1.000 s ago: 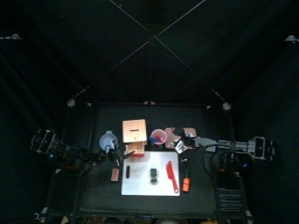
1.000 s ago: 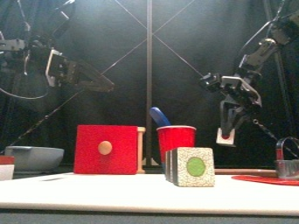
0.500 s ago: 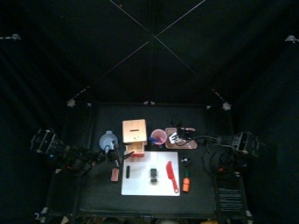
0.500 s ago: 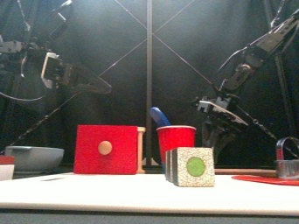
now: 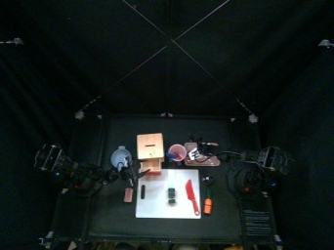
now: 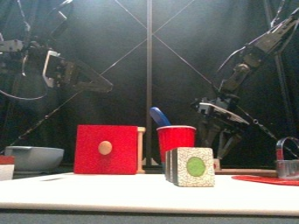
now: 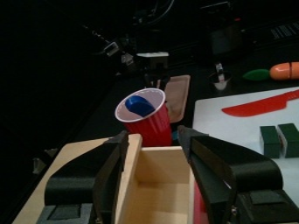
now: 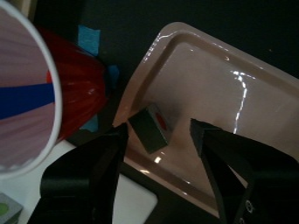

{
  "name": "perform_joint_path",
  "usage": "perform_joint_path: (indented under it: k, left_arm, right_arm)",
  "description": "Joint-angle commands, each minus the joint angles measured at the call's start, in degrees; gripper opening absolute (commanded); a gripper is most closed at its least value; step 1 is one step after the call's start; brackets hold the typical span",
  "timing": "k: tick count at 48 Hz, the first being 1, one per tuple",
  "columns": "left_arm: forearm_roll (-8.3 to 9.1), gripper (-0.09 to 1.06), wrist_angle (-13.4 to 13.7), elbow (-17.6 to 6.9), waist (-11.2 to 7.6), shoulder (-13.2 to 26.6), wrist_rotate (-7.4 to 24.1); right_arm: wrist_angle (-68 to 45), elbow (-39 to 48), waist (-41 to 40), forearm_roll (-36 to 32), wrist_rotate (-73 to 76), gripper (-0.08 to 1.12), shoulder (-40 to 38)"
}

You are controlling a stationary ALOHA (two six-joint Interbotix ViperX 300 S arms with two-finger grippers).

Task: Place sushi on board then cut the sushi with the knife then place the pieces on the plate
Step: Place the 4 sushi pieces on the plate

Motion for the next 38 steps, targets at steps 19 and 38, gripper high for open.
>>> perform_joint_path:
  k: [19,38]
  left_arm:
    - [-0.7,0.86,-0.5,-1.7,0.26,-0.6,-0.2]
    - [-0.97,0.86,-0.5,-1.1,0.35,-0.6,-0.1]
  right_arm:
    - [7.0,-16.6,27.5,-7.7,-3.6,0.9,10.4]
    - [8.6,-27.9,27.6,-3.1,-15.6,0.9,22.3]
